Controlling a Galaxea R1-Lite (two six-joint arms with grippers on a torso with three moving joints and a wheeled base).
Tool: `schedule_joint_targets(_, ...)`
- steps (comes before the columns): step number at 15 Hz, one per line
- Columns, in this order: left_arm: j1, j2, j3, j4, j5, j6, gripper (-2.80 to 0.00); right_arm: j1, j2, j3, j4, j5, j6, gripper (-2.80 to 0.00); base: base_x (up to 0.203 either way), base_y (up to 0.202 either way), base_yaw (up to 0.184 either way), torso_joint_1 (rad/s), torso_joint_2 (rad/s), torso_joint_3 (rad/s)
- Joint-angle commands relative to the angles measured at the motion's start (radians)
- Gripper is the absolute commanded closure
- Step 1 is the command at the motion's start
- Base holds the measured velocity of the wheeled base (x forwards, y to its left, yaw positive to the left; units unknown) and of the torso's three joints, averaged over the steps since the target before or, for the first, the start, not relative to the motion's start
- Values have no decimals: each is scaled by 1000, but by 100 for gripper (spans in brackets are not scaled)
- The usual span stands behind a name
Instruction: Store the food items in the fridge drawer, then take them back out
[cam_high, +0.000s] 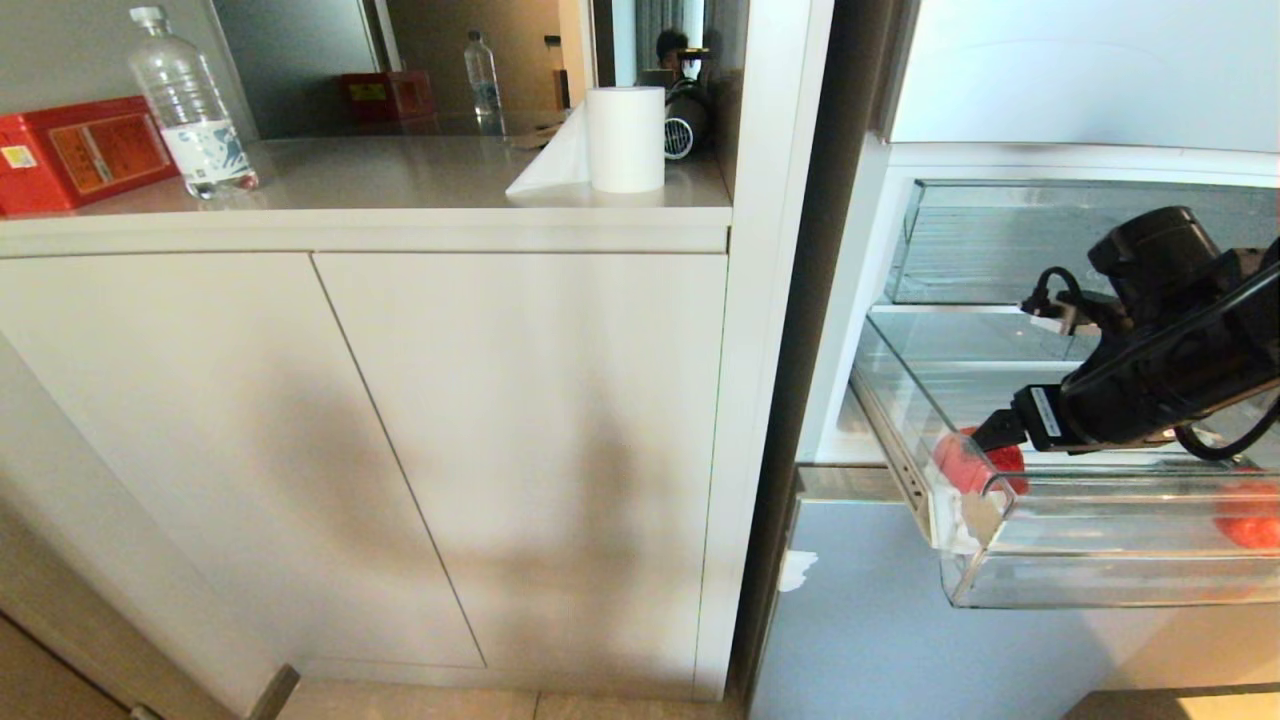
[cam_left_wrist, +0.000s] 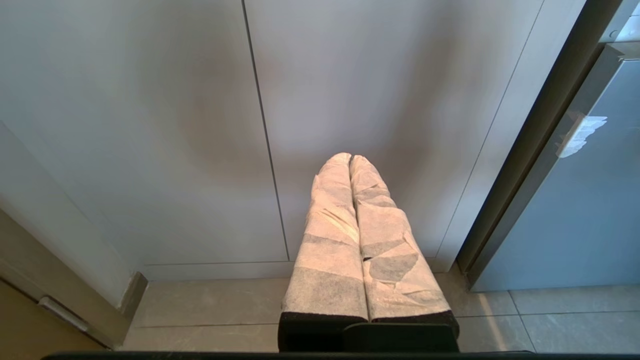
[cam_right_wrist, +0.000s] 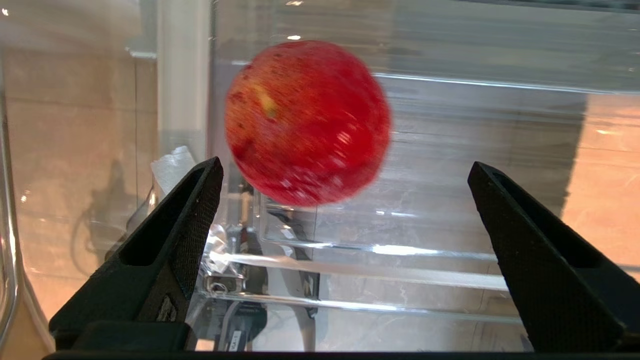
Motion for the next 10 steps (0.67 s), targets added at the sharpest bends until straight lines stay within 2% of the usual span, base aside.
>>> schedule_joint_targets(1, 1, 1, 0, 0, -1, 0, 0, 7, 24, 1, 4, 0, 0, -280, 0, 0, 0, 0, 0, 0)
schedule_joint_targets(10, 0, 1, 0, 0, 0, 0, 0, 13, 83, -4, -6, 0, -1, -280, 0, 0, 0, 0, 0, 0)
